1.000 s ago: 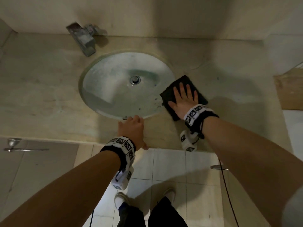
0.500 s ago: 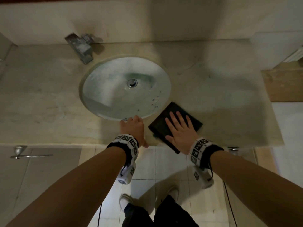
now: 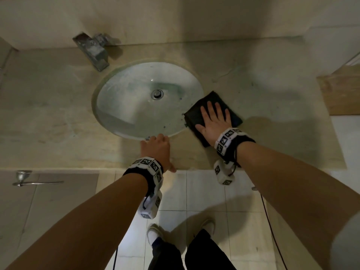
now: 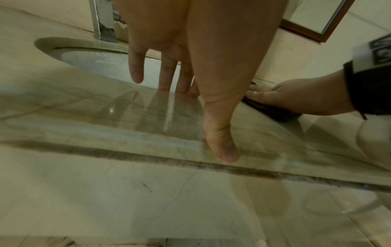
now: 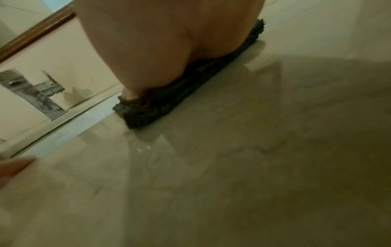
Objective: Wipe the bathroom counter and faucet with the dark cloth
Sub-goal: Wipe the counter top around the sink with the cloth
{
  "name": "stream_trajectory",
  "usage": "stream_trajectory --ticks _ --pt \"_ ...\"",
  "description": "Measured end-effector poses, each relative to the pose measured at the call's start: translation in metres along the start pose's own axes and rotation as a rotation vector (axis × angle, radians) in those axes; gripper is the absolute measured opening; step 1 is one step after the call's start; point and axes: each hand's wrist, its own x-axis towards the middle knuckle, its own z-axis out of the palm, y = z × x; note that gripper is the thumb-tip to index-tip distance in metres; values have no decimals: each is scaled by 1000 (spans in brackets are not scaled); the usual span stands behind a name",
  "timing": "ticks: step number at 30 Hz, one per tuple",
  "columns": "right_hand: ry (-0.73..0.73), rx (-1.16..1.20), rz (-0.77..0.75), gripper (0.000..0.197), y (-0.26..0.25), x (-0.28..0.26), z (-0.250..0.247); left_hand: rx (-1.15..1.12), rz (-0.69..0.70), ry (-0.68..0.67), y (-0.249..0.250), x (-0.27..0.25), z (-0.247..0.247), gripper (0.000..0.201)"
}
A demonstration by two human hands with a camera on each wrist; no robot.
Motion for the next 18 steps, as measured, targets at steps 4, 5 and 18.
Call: stream_trajectory --ticks 4,5,18 --pt "61 -15 11 72 -11 -18 10 -8 -1 2 1 0 0 105" --pt "79 -27 5 72 -16 -28 14 -6 3 4 0 0 0 104" --pt "-74 -44 -3 73 -72 -109 47 60 42 12 -3 0 -1 109"
